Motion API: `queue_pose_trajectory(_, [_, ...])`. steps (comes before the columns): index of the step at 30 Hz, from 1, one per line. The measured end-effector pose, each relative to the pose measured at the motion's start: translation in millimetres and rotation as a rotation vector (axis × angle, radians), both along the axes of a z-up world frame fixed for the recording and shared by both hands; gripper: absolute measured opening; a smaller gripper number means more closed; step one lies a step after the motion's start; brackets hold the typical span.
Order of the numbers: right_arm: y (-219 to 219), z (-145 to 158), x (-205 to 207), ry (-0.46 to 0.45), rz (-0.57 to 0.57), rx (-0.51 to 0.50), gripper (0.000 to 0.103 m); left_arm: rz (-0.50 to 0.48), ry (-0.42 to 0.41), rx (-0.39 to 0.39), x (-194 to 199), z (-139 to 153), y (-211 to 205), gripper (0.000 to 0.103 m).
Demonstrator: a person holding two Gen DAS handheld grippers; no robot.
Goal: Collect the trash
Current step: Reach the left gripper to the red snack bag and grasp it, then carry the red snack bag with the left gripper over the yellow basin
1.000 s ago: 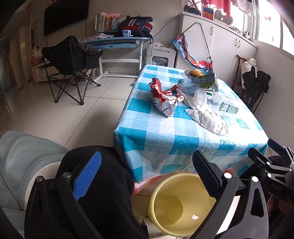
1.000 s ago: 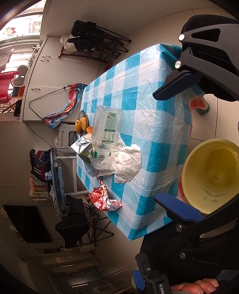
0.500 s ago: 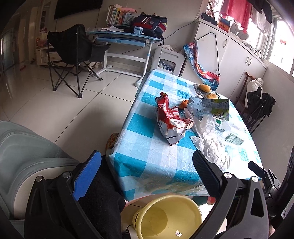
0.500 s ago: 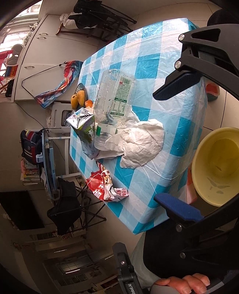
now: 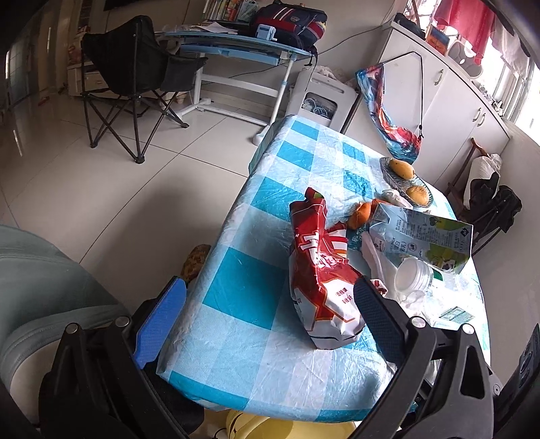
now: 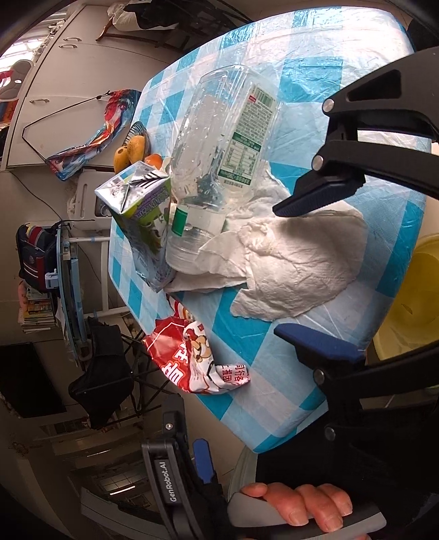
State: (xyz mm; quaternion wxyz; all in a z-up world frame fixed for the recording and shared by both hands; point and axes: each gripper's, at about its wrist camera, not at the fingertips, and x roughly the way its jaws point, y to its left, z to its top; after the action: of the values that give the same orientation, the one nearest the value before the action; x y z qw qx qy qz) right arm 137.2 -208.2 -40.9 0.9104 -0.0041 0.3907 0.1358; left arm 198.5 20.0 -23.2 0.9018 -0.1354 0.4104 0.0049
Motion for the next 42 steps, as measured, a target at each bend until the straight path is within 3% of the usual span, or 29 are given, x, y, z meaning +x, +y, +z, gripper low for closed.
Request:
queue_pose_trajectory(4, [-7, -6, 0, 0.023, -0.028, 0.024, 0.038, -0.019, 0.034, 0.018, 25, -11, -9, 0.096])
queue_pose_trajectory(6, [-14, -6, -1, 0.026, -0.045, 0.052, 0.028, -0.031, 0.045, 0.011, 36, -16, -13, 0.09])
queue_pose_trajectory(8, [-20, -7, -3, 0.029, -0.059, 0.089, 0.021, -0.055, 0.065, 0.012, 43, -22, -19, 0.073])
queue_pose_trajectory(11, [-23, -6, -5, 0.03, -0.061, 0.128, 0.011, -0.105, 0.07, 0.014, 47, -27, -27, 0.028])
queue_pose_trajectory(14, [-24, -4, -8, 0.032, -0.059, 0.165, 0.006, -0.118, 0.051, 0.016, 44, -23, -29, 0.017])
queue_pose_trajectory(22, [-36, 8, -16, 0.008, -0.062, 0.307, 0.005, -0.106, -0.004, -0.046, 9, -6, -14, 0.014])
queue_pose_trajectory(33, [-30, 21, -45, 0.003, -0.027, 0.359, 0.005, -0.142, -0.023, -0.052, -66, 1, -8, 0.014])
queue_pose_trajectory(37, [-16, 22, -65, 0.036, 0.008, 0.353, 0.005, -0.163, -0.023, -0.049, -89, 0, -10, 0.014])
queue_pose_trajectory(42, [2, 5, -90, 0.139, 0.029, 0.341, 0.005, -0.174, -0.039, -0.05, -107, 5, -5, 0.014])
